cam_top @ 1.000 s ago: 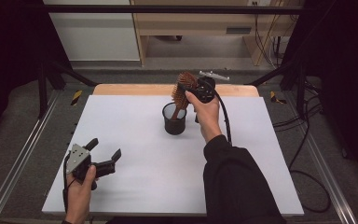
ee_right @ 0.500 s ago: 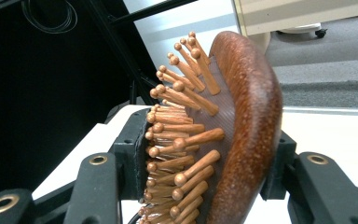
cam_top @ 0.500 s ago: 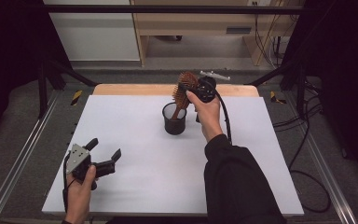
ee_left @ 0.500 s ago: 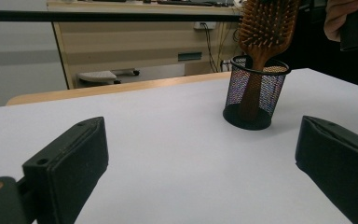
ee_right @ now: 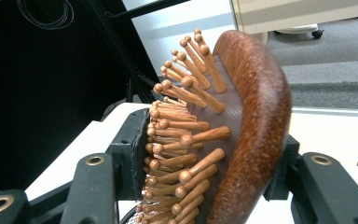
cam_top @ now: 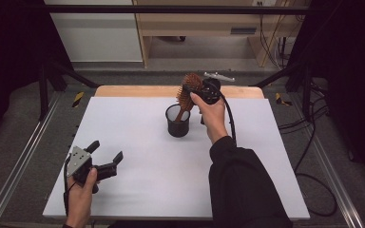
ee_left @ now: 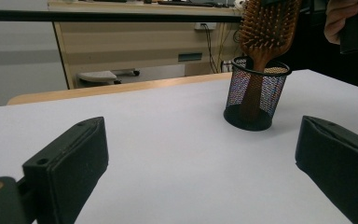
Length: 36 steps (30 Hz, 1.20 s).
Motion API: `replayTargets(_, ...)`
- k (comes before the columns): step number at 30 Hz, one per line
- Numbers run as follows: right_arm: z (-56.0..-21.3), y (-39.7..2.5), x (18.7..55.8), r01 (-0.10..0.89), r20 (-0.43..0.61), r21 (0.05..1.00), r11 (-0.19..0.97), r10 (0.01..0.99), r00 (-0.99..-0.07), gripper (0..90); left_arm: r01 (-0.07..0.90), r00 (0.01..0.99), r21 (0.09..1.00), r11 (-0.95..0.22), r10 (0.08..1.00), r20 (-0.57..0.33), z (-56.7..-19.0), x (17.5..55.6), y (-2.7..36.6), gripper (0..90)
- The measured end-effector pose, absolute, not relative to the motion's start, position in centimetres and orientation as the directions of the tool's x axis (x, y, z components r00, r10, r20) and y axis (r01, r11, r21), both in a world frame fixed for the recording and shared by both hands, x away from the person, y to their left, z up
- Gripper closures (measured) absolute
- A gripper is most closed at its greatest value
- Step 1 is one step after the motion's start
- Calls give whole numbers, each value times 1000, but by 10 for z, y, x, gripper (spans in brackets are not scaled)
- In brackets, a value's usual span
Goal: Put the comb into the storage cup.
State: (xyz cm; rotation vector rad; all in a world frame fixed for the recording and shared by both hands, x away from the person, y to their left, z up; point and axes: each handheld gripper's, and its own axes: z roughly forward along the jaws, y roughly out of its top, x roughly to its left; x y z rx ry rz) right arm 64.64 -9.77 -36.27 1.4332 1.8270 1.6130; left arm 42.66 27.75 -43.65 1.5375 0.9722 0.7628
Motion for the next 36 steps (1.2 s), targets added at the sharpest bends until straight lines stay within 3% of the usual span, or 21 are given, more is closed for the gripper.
replayTargets(16,-364,-98,648,473,373,871,-134,807,-458,434,181,454,982,-56,891,-33,-437,427,277,28)
replayTargets(36,-363,-106,646,491,344,866,-95,826,-447,345,182,454,982,-57,890,-33,-437,427,278,28)
